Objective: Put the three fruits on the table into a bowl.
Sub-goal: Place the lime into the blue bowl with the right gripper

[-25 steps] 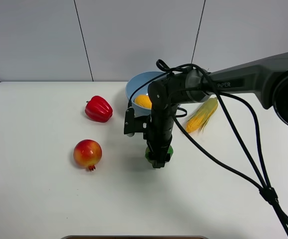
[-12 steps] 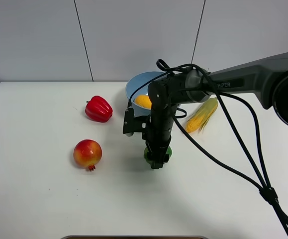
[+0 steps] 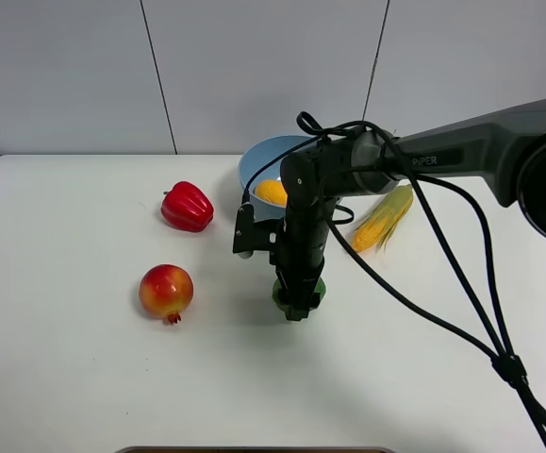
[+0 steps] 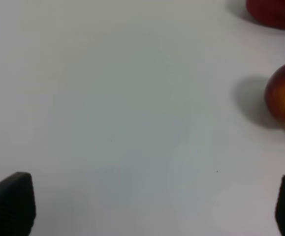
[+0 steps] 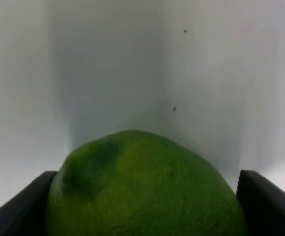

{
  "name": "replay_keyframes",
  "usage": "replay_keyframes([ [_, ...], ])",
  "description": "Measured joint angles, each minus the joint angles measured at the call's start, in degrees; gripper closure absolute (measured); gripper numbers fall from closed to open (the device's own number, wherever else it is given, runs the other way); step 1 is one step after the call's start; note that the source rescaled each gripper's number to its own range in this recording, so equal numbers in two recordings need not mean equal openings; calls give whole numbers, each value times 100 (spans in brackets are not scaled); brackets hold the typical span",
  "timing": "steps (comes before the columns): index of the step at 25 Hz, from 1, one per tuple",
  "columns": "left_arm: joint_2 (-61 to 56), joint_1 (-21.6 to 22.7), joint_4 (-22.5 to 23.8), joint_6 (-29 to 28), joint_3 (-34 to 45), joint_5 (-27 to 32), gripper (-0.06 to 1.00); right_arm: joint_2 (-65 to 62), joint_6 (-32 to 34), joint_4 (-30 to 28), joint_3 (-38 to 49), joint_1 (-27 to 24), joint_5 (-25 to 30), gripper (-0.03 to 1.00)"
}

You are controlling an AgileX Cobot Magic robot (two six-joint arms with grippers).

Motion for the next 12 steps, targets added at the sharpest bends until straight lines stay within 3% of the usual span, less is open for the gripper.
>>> replay_keyframes([
  [12, 0, 0, 0, 6, 0, 0, -6, -915, 65, 145, 0, 2, 424, 70],
])
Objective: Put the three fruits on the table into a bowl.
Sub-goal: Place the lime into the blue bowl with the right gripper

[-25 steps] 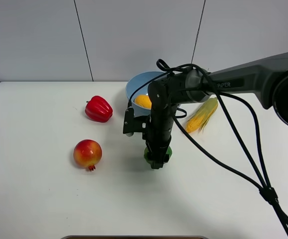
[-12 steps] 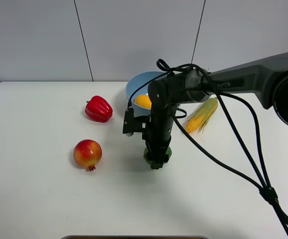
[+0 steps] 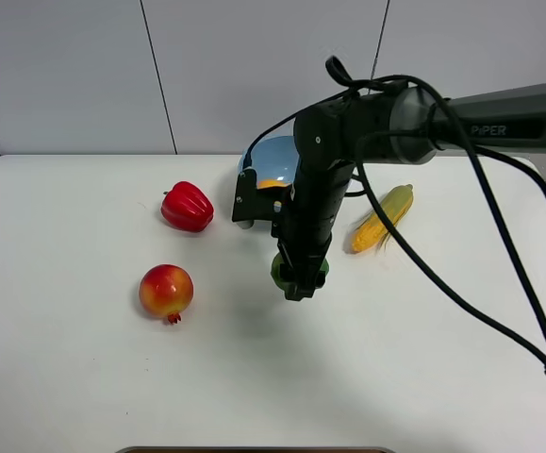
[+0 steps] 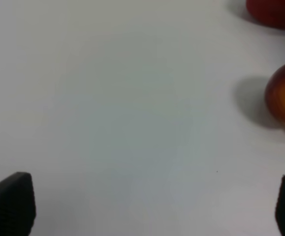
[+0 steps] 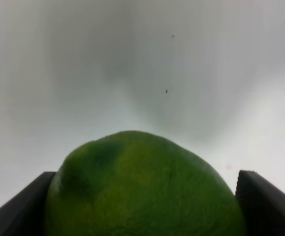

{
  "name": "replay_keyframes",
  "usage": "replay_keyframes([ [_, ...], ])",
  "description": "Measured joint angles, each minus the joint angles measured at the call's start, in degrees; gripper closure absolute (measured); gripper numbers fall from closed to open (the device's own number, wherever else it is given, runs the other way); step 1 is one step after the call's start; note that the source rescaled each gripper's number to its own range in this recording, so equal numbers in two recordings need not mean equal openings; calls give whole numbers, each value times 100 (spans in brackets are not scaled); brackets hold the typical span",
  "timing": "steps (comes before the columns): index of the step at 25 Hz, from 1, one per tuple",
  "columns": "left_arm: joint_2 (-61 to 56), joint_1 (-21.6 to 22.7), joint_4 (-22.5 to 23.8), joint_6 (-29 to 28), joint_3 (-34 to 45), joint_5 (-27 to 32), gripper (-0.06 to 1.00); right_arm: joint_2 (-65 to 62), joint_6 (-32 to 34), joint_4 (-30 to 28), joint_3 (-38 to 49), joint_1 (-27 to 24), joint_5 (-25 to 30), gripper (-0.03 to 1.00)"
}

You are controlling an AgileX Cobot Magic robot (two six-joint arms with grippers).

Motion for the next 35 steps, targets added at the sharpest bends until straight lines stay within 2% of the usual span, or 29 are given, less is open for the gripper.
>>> replay_keyframes([
  [7, 0, 0, 0, 0, 0, 0, -6, -219, 405, -52, -509, -64, 214, 70],
  [15, 0, 0, 0, -6, 0, 0, -6, -219, 503, -99, -1331, -761, 282, 70],
  [23, 0, 0, 0, -6, 0, 0, -6, -2, 506, 35, -1387, -1316, -586, 70],
  [29, 0, 0, 0, 0, 0, 0, -6, 438, 511, 149, -1387, -1348, -1255, 70],
  [35, 0, 0, 0, 0, 0, 0, -6, 594, 884, 160, -1387, -1348, -1578, 70],
])
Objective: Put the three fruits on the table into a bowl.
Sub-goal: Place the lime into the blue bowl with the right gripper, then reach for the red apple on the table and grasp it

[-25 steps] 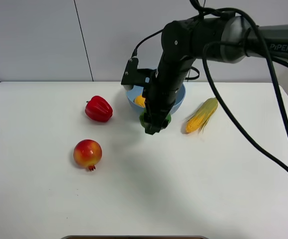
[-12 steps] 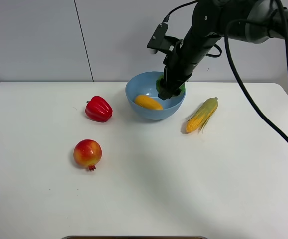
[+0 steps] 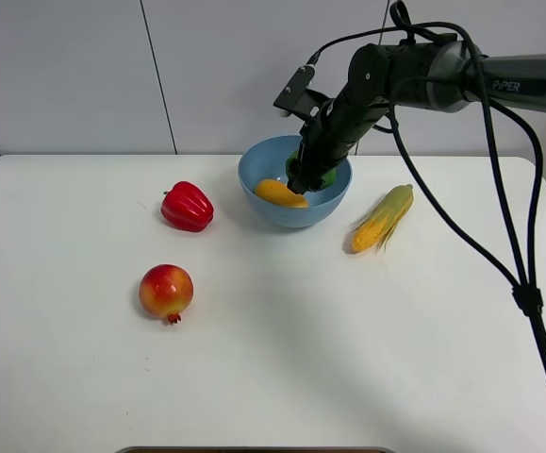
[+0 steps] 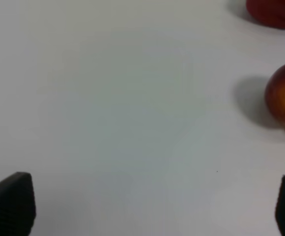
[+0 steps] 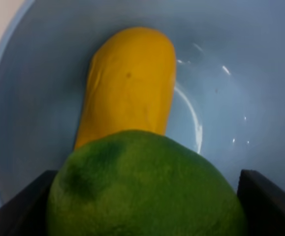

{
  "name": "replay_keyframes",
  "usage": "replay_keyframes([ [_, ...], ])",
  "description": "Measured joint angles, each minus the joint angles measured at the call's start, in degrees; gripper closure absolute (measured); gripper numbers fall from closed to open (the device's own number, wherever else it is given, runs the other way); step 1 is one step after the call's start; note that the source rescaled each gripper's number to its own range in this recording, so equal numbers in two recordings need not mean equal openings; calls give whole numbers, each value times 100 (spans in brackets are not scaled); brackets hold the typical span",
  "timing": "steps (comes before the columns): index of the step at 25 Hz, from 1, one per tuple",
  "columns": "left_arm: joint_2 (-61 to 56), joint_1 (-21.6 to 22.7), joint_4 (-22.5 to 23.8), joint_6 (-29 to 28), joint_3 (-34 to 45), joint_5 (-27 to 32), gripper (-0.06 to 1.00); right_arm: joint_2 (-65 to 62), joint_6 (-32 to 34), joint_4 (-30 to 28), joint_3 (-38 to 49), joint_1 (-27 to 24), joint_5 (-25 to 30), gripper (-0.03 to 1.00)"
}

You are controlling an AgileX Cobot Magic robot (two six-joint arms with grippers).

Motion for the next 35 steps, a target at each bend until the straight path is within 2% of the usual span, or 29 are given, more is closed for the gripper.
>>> replay_keyframes([
  [5, 0, 0, 0, -5, 0, 0, -6, 0, 278, -11, 0, -6, -265, 70],
  [6, 0, 0, 0, -5, 0, 0, -6, 0, 314, -11, 0, -10, -322, 66],
  [10, 0, 0, 0, -5, 0, 0, -6, 0, 367, -11, 0, -23, -523, 37],
  [14, 0, 0, 0, -5, 0, 0, -6, 0, 378, -11, 0, -23, -541, 14],
  [17, 0, 0, 0, -5, 0, 0, -6, -28, 378, -11, 0, -23, -522, 2],
  [21, 0, 0, 0, 1, 0, 0, -6, -308, 379, -11, 0, -23, -447, -3],
  [25, 0, 0, 0, 1, 0, 0, -6, -759, 456, -11, 0, -23, -122, -3],
  [31, 0, 0, 0, 1, 0, 0, -6, -1513, 904, -149, 0, -23, 761, -3],
  [35, 0, 0, 0, -6, 0, 0, -6, -2146, 1344, -328, 0, -23, 1537, -3],
])
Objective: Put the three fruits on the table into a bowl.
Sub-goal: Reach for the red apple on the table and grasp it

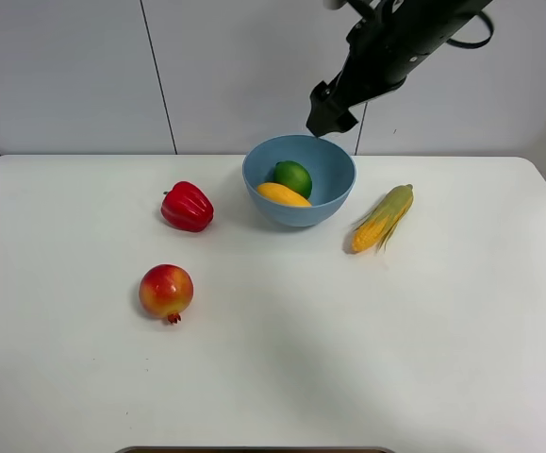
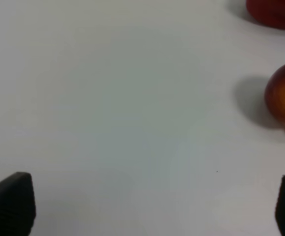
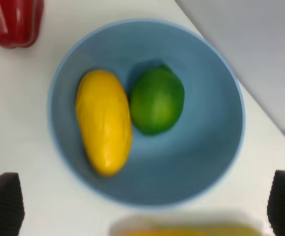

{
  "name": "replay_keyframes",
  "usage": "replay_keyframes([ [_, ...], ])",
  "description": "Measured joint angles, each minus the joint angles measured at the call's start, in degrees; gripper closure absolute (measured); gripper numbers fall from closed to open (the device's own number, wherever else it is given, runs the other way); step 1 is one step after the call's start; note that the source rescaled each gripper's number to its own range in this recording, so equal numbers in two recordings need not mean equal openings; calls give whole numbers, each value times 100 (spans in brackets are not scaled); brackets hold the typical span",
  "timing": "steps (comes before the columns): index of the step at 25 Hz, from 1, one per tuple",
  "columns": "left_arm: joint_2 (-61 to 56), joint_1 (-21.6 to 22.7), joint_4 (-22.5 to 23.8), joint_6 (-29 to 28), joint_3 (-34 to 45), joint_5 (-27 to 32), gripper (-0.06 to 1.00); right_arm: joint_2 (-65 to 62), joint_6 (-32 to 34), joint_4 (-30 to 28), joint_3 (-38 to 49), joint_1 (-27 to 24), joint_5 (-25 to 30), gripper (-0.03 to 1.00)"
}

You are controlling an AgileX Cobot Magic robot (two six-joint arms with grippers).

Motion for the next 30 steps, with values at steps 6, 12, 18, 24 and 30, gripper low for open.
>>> replay_keyframes([
  [6, 0, 0, 0, 0, 0, 0, -6, -1032, 498, -276, 0, 0, 1250, -3],
  [12, 0, 0, 0, 6, 0, 0, -6, -1911, 982, -627, 0, 0, 1625, -3],
  [18, 0, 0, 0, 6, 0, 0, -6, -2596, 1578, -872, 0, 0, 1661, -3],
  [24, 0, 0, 0, 6, 0, 0, -6, -3490, 1779, -993, 268, 0, 1653, -3],
  [30, 0, 0, 0, 1, 0, 0, -6, -5084, 1971, -1137, 1665, -561, 1659, -3],
])
